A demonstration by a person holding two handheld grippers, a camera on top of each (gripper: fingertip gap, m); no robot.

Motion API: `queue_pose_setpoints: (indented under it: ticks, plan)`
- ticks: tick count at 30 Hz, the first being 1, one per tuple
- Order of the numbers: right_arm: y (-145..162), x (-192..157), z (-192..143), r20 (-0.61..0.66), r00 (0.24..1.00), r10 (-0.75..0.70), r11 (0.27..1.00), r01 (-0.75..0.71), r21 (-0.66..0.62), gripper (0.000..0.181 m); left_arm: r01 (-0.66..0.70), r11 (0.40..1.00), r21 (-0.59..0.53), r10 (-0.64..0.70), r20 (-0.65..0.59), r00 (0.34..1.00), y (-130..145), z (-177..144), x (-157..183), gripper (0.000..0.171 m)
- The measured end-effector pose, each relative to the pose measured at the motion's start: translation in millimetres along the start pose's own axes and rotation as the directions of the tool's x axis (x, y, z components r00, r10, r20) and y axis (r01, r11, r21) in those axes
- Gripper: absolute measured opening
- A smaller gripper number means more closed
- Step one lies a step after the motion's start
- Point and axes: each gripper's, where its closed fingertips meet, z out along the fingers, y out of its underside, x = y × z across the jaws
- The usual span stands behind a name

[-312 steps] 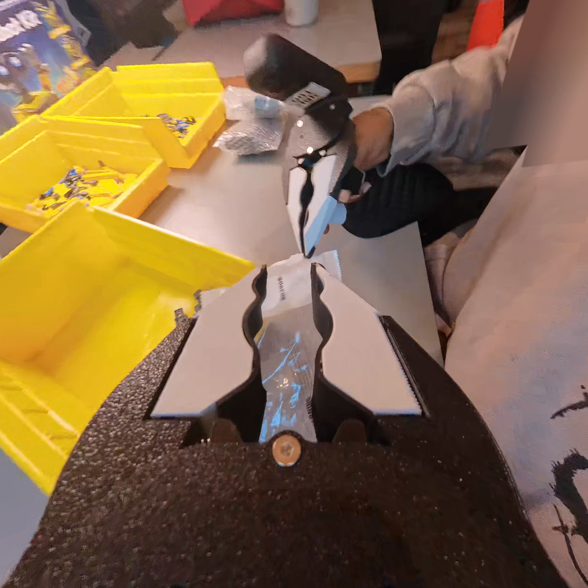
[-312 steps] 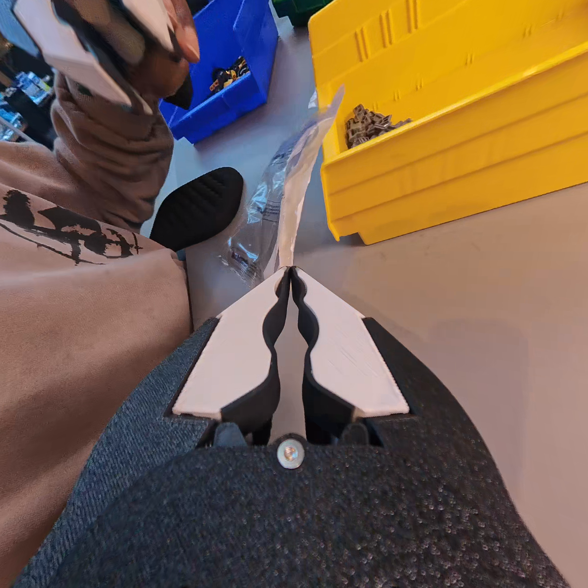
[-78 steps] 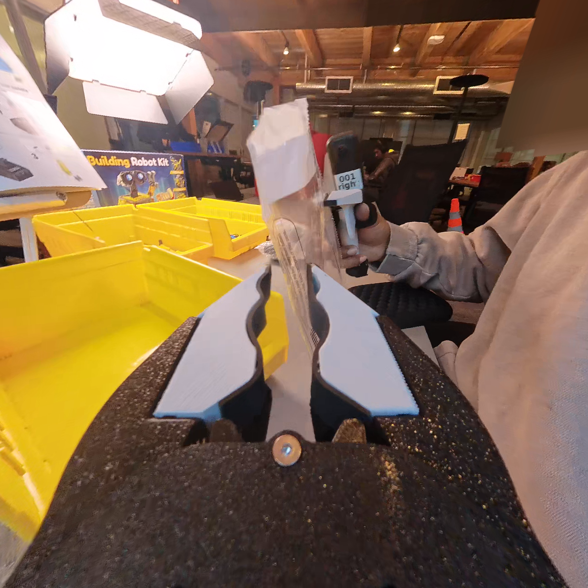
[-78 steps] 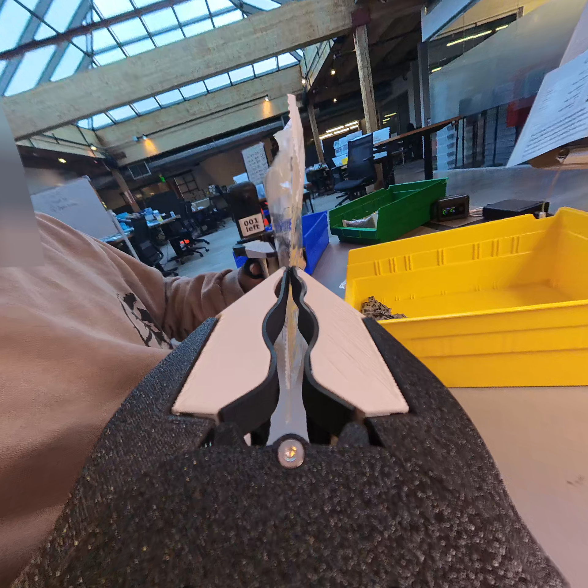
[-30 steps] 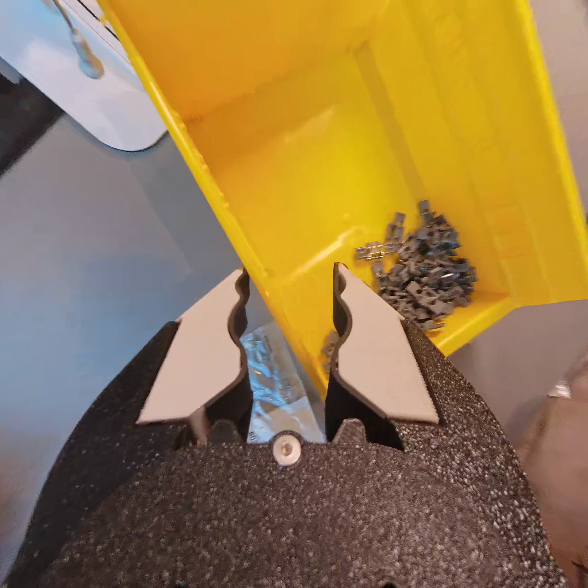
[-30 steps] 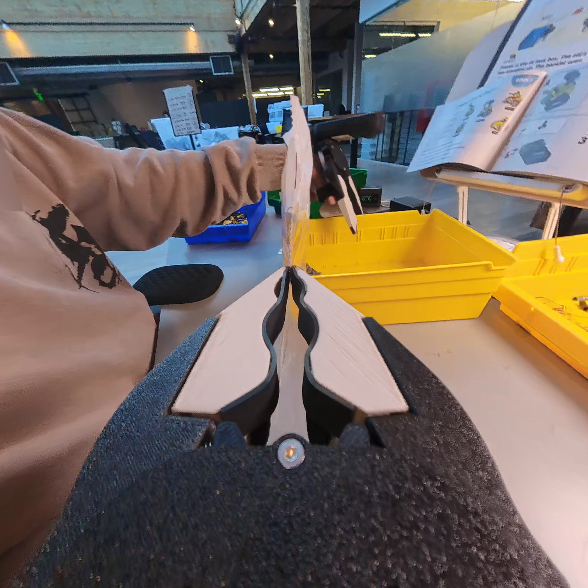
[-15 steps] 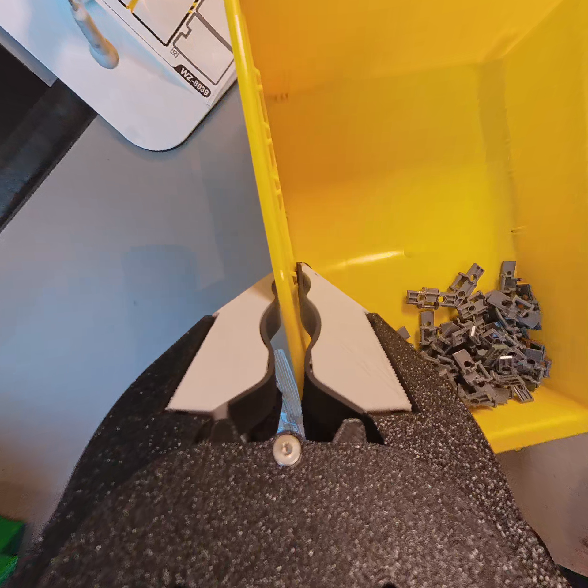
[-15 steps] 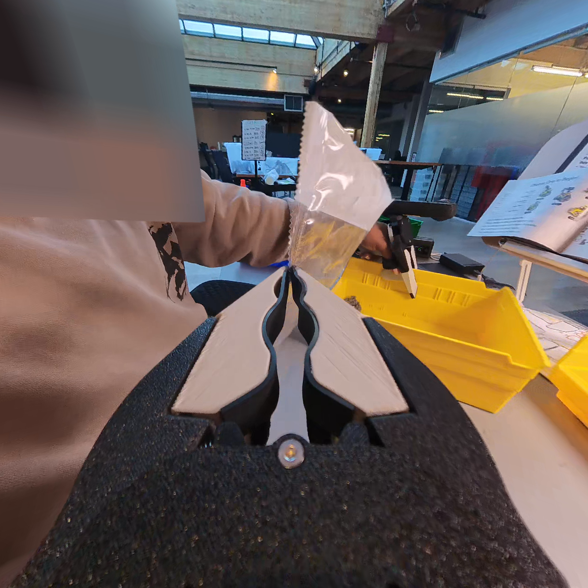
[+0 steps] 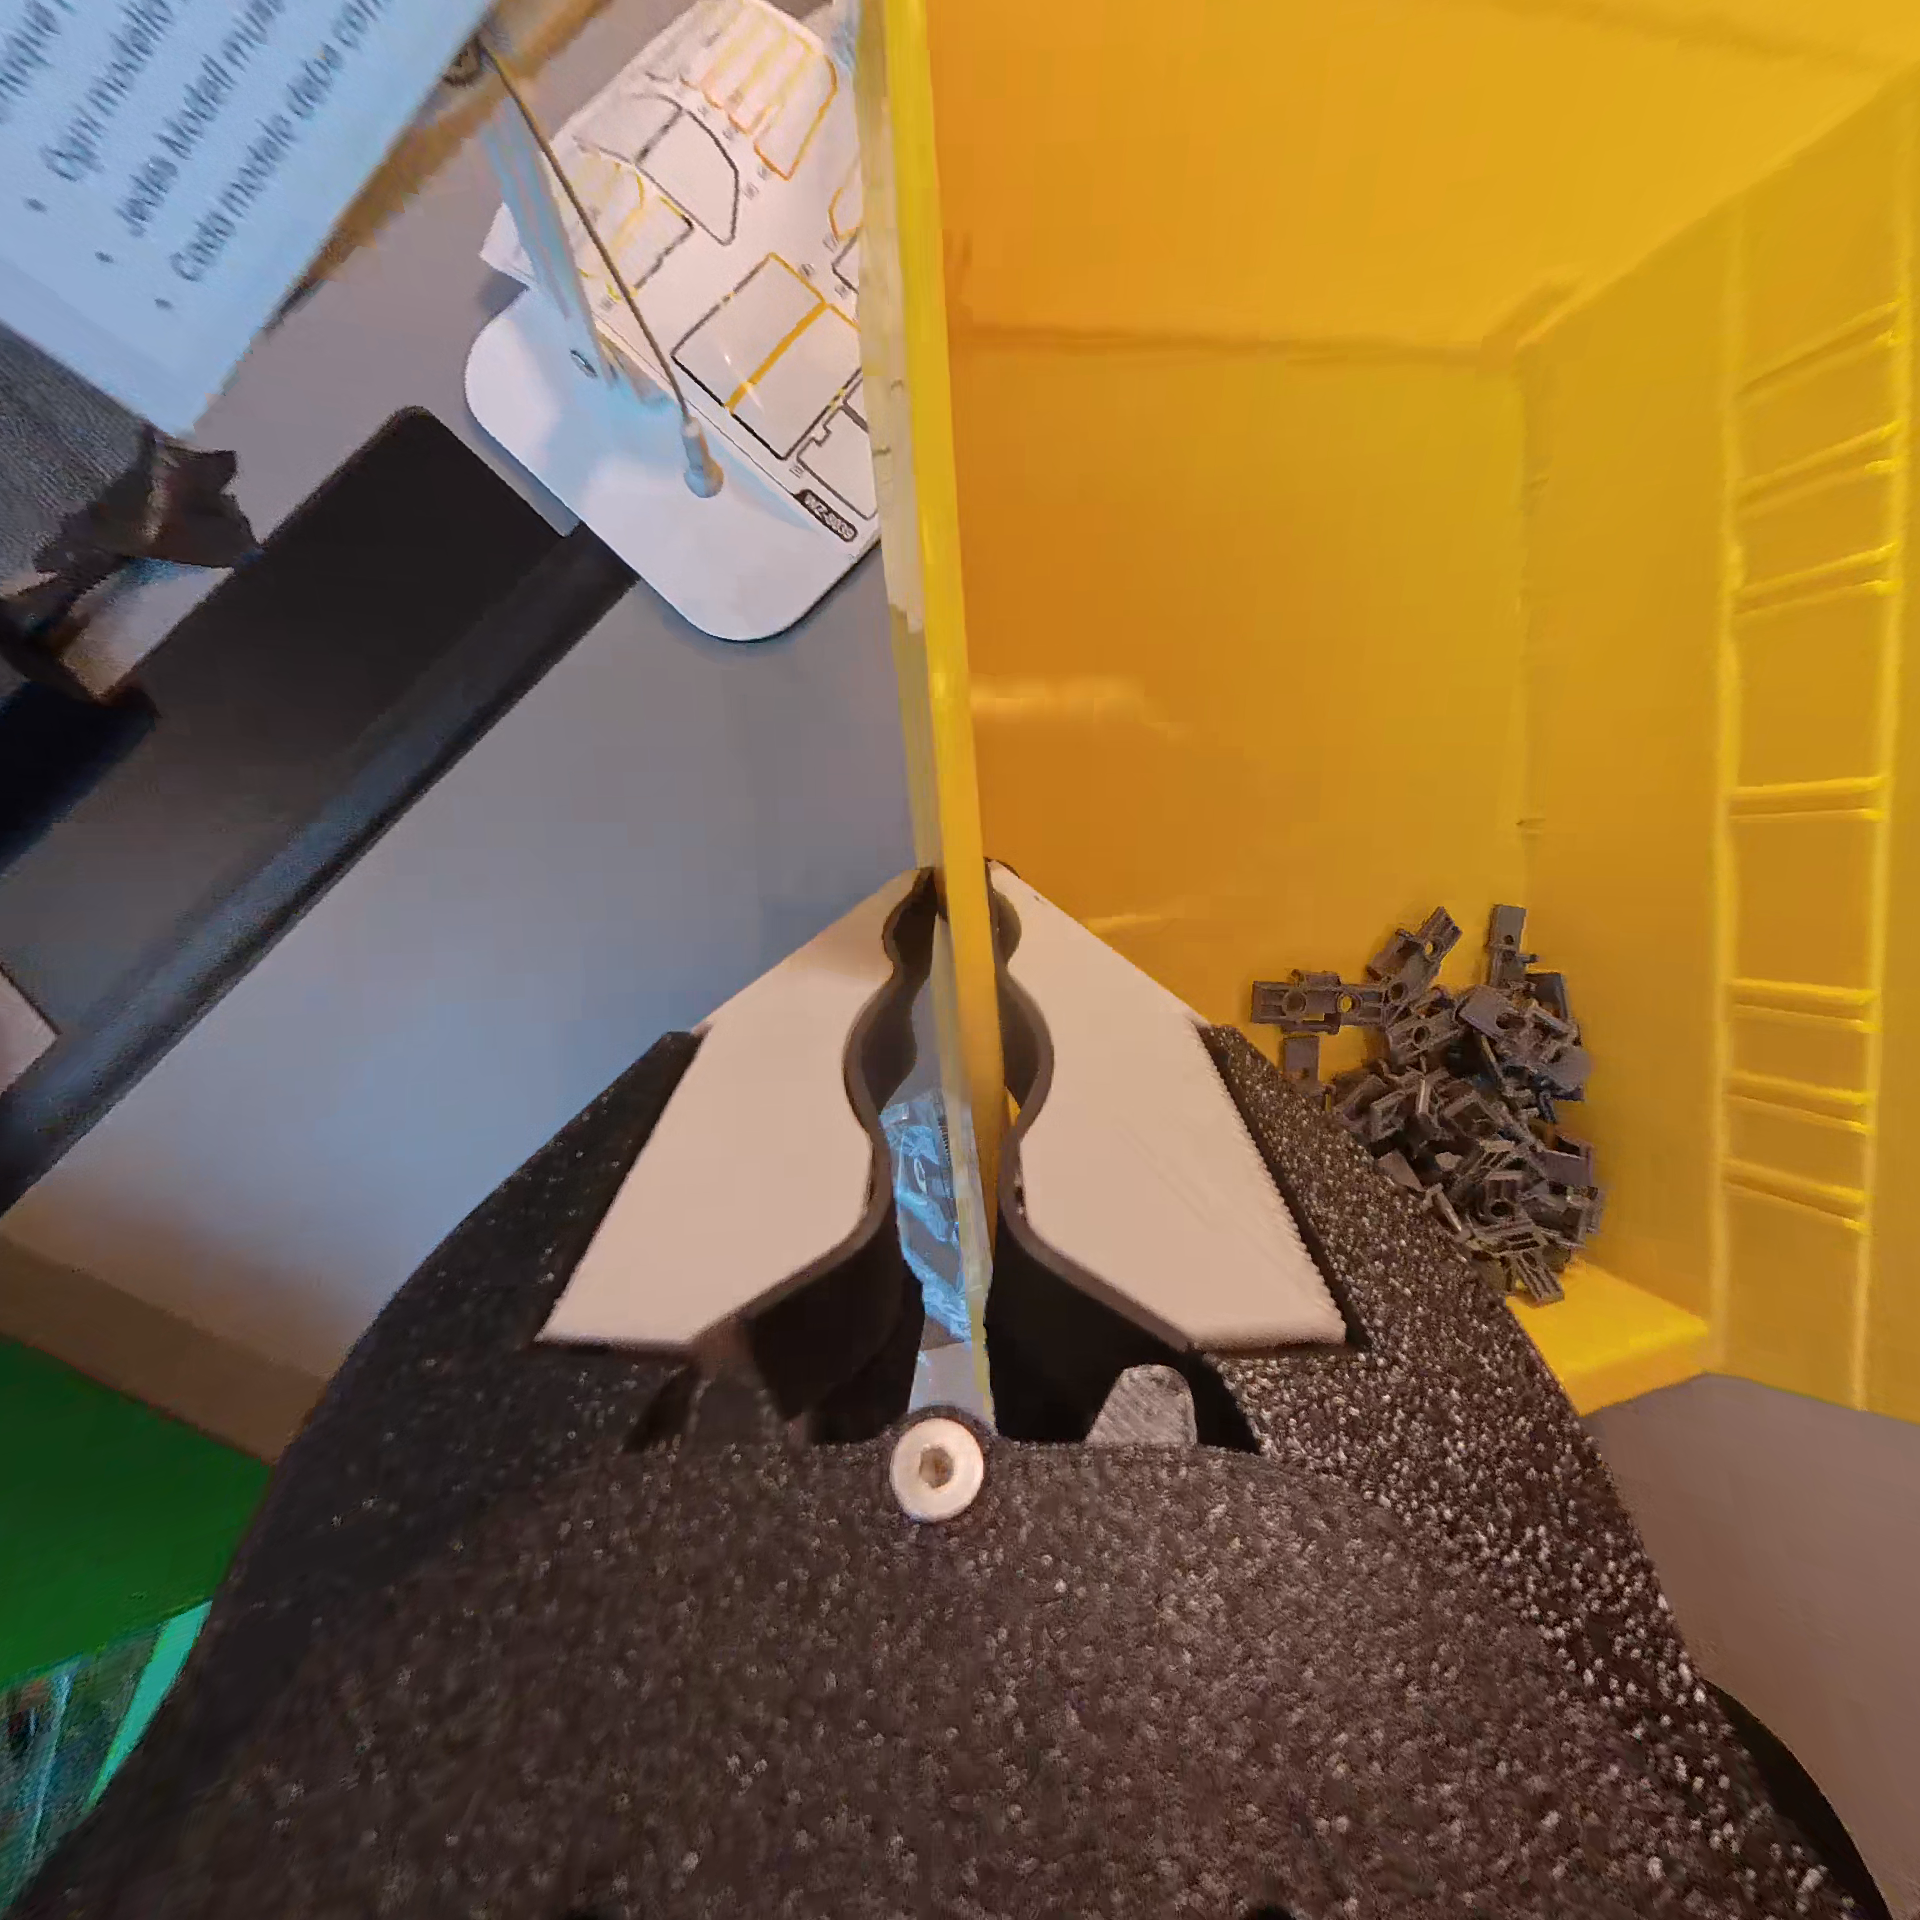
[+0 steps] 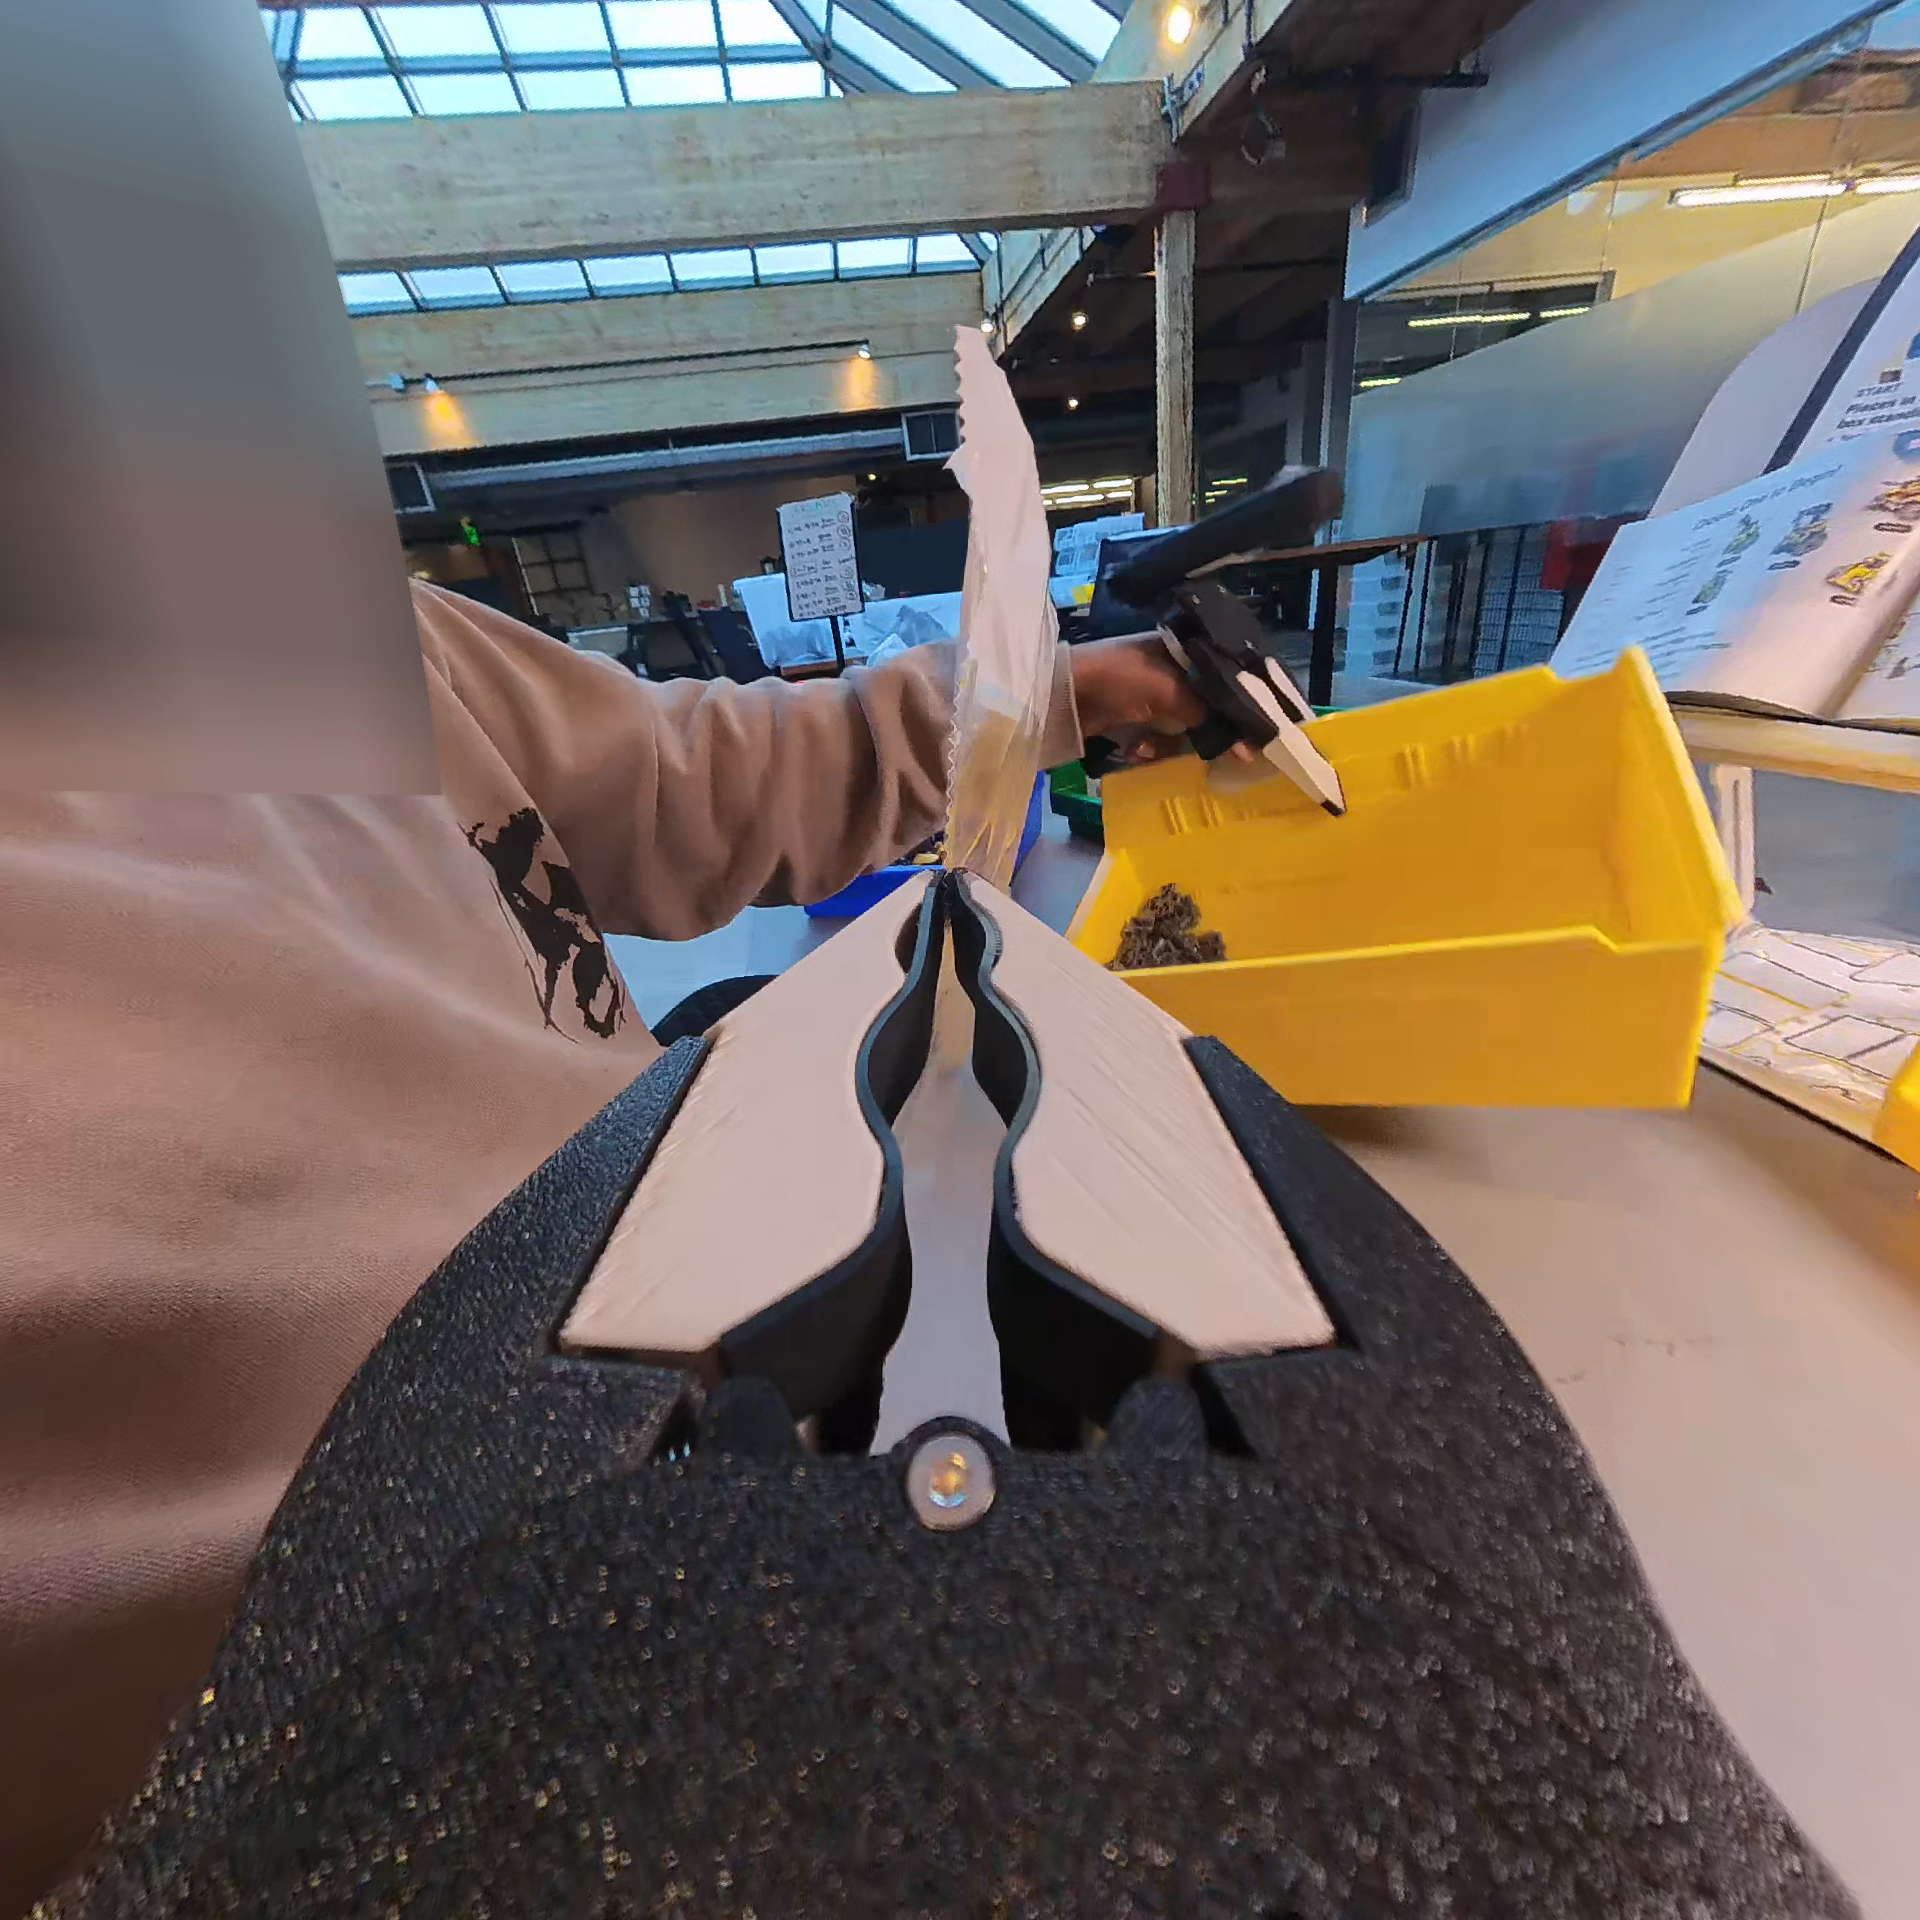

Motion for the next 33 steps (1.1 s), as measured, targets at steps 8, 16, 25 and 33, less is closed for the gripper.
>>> queue_pose_setpoints:
  ticks: [8,16,25,33]
  plan:
    - [13.6,12.4,-8.9,-0.043,0.997,0.07,0.997,-0.072,-0.036,0.0,0.012,0.987,0.161,-0.036,0.147,0.989,-14.3,-79.8,-35.6,0.005]
    - [45.1,42.6,8.6,-0.097,0.976,0.193,0.978,-0.199,-0.059,0.0,0.164,0.979,0.125,-0.17,0.042,0.985,-5.1,-65.7,-25.5,0.004]
    - [53.1,41.0,14.9,-0.052,0.981,0.188,0.973,-0.194,-0.128,0.0,0.403,0.915,0.034,-0.397,-0.115,0.911,28.0,32.0,-6.4,0.006]
    - [54.4,36.9,22.7,0.0,0.985,0.175,0.978,-0.173,-0.117,0.0,0.602,0.789,0.126,-0.542,-0.319,0.777,-3.9,36.6,1.9,0.017]
